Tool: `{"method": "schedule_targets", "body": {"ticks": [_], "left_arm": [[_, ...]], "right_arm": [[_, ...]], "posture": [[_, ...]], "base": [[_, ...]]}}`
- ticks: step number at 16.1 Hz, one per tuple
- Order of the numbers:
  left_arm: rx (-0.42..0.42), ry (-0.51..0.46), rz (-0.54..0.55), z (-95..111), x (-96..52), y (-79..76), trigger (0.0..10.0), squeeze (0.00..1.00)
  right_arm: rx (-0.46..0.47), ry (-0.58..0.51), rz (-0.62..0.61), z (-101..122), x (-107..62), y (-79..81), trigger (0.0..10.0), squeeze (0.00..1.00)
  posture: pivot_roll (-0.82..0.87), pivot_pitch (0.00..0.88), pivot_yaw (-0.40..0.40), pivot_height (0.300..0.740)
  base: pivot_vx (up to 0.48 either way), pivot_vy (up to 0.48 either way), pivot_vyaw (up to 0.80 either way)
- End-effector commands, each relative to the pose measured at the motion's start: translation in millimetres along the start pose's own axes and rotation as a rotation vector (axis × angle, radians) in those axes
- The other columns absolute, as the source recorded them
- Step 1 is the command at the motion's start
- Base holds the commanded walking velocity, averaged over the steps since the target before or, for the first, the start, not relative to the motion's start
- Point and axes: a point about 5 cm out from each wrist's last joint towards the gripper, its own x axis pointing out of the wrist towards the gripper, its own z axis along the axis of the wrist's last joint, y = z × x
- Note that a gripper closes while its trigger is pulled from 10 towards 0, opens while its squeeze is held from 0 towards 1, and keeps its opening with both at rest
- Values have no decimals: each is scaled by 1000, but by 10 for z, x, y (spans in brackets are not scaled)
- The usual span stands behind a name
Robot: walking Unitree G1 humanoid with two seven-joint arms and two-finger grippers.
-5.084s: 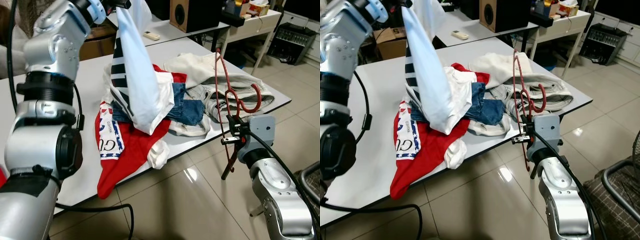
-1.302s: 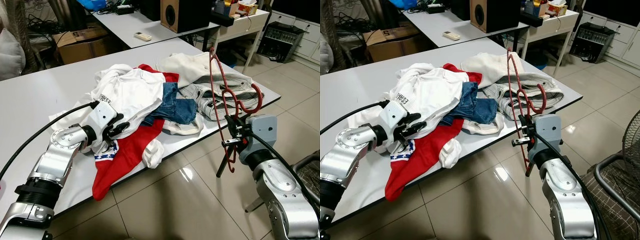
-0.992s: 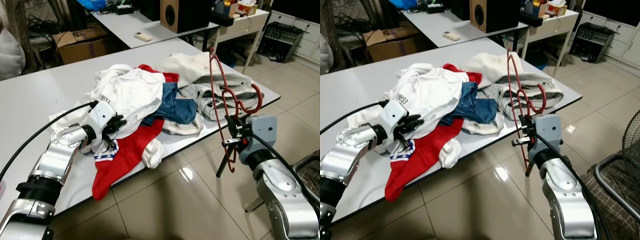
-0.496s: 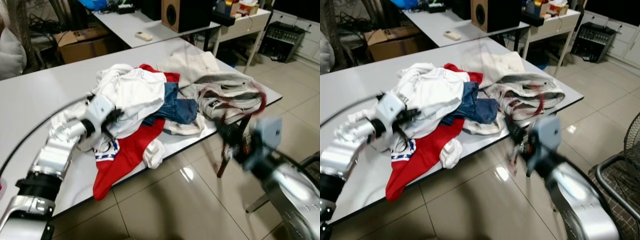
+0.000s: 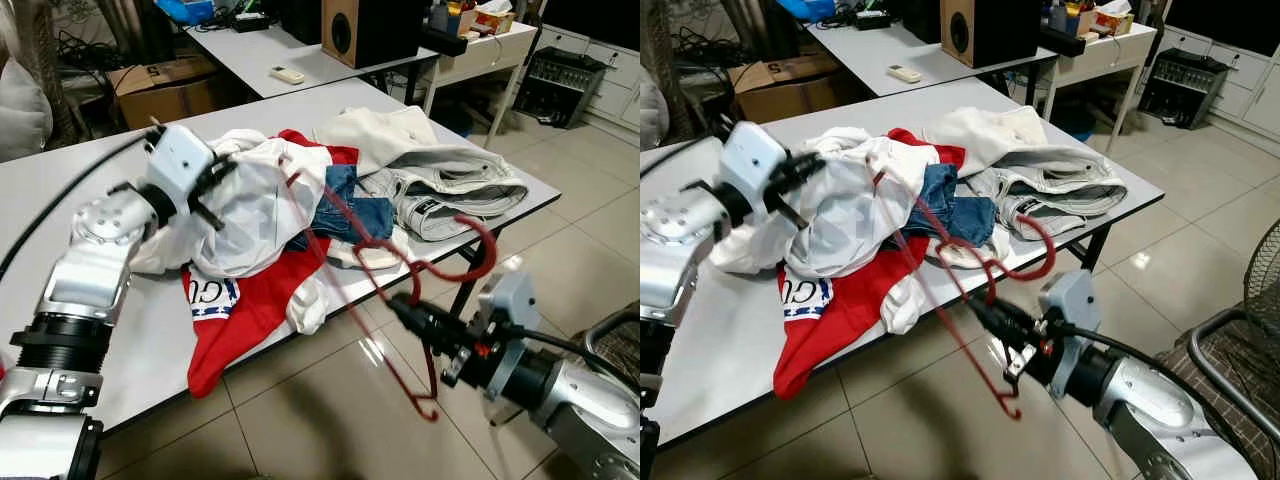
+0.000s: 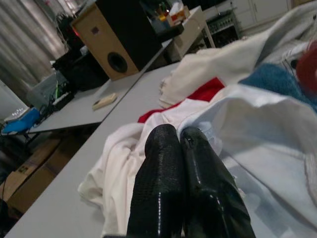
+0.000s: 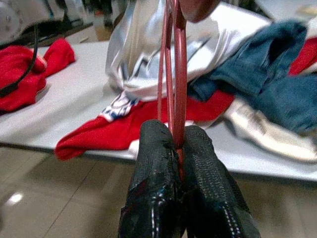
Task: Hang hanger
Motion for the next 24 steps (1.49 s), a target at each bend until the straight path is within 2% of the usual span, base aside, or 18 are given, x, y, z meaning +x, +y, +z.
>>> {"method": "schedule_targets", "body": {"ticks": [1, 5, 7, 10, 12, 14, 17, 18, 19, 21, 23, 24], "left_arm": [[5, -22, 14, 83, -5, 45, 0, 0], [29, -49, -51, 173, -9, -9, 0, 0], [47, -53, -160, 221, -34, -129, 78, 0], [69, -37, -214, 210, -27, -239, 0, 0], [86, -22, -218, 193, -26, -262, 0, 0], [126, 23, -214, 131, -45, -253, 0, 0], [140, 53, -195, 103, -59, -215, 0, 0], [138, 54, -192, 106, -60, -212, 0, 0], [121, 54, -209, 114, -29, -239, 0, 0], [91, 50, -230, 124, 16, -281, 0, 0], [93, 47, -250, 153, 72, -307, 0, 0], [94, 46, -247, 165, 79, -300, 0, 0]], "right_arm": [[27, 43, 32, -42, 5, 21, 10000, 0], [36, 153, -46, -180, 59, -100, 10000, 0], [34, 174, -53, -190, 158, -173, 10000, 0], [48, 177, -38, -158, 313, -261, 10000, 0], [82, 128, -57, -77, 384, -319, 10000, 0], [174, 42, -92, 35, 473, -391, 10000, 0], [352, 1, -154, 29, 589, -487, 10000, 0], [382, 1, -161, 18, 610, -501, 10000, 0], [483, -31, -125, 18, 752, -461, 10000, 0], [596, -75, -71, 77, 954, -394, 10000, 0], [750, -109, -51, 187, 1262, -349, 10000, 0], [793, -122, -51, 208, 1312, -343, 10000, 0]], "posture": [[-138, 0, 49, 740], [-134, 0, 39, 740], [-133, 0, 41, 740], [-129, 0, 40, 740], [-127, 0, 38, 740], [-120, 0, 37, 740], [-110, 0, 35, 740], [-110, 0, 35, 740], [-87, 0, 38, 740], [-79, 3, 49, 740], [-68, 8, 53, 740], [-62, 11, 54, 740]], "base": [[0, 0, 0], [0, 0, 0], [0, 0, 0], [0, 0, 0], [0, 0, 0], [0, 0, 0], [0, 0, 0], [0, 0, 0], [0, 0, 0], [0, 0, 0], [0, 0, 0], [0, 0, 0]]}}
